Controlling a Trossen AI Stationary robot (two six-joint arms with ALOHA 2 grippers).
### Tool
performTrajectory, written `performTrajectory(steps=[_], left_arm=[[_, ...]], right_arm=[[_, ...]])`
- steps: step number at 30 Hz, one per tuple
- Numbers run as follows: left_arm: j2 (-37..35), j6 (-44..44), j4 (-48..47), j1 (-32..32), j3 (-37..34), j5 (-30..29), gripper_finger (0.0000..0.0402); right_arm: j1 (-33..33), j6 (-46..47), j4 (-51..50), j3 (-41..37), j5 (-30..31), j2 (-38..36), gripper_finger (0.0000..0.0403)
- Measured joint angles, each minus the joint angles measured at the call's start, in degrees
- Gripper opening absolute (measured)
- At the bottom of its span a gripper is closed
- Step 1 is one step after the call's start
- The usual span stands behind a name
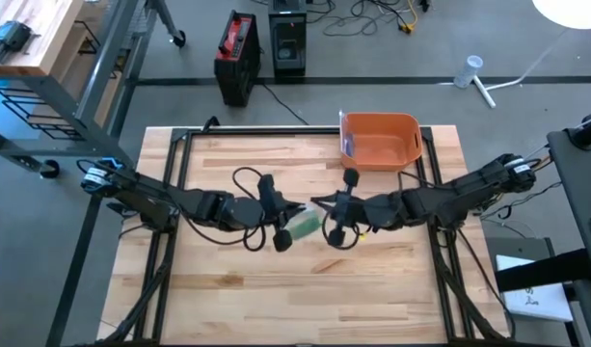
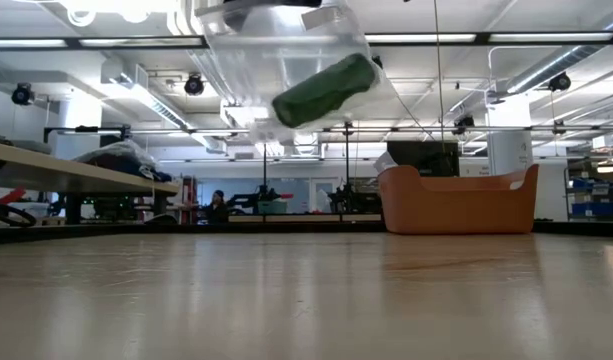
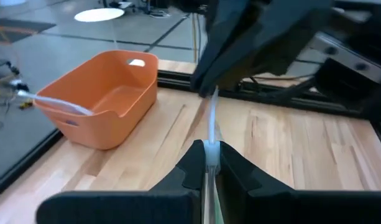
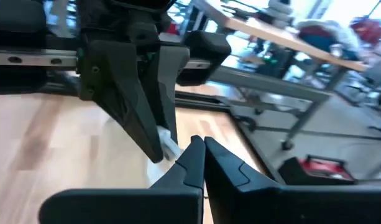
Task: Roll bandage
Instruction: Close the transparent zip bag
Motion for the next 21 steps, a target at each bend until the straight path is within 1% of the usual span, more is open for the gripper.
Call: performTrajectory(steps=[3, 6, 9, 11, 14, 16, 18, 21], left_arm=[[0.0, 3.7, -0.3, -0.3, 0.0, 0.7, 0.0011], [0.0, 6.2, -0.6, -0.8, 0.0, 1.6, 0.0011], [0.0, 8.7, -0.4, -1.1, 0.0, 1.9, 0.0011], [0.0, 10.7, -0.4, -1.1, 0.0, 3.4, 0.0011], [0.0, 12.8, -0.3, -1.1, 0.0, 4.7, 0.0011], [0.0, 13.4, -0.3, -1.2, 0.0, 4.8, 0.0011], [0.0, 13.6, -0.4, -1.2, 0.0, 4.9, 0.0011], [0.0, 13.6, -0.7, -1.2, 0.0, 6.2, 0.0011]], right_arm=[[0.0, 0.3, -1.5, 0.0, -4.0, -0.1, 0.0008], [0.2, 0.6, -2.9, 0.0, -7.6, -0.8, 0.0031], [0.2, 1.3, -4.2, 0.0, -8.7, -1.6, 0.0059], [0.2, 1.6, -4.3, 0.0, -9.9, -1.7, 0.0077], [0.2, 1.4, -4.3, 0.0, -16.2, -1.7, 0.0096], [0.2, 1.1, -4.5, 0.0, -20.9, -1.5, 0.0102], [0.2, 1.5, -5.7, 0.0, -22.0, -1.4, 0.0104], [0.2, 2.5, -6.7, 0.0, -21.8, -1.5, 0.0099]])
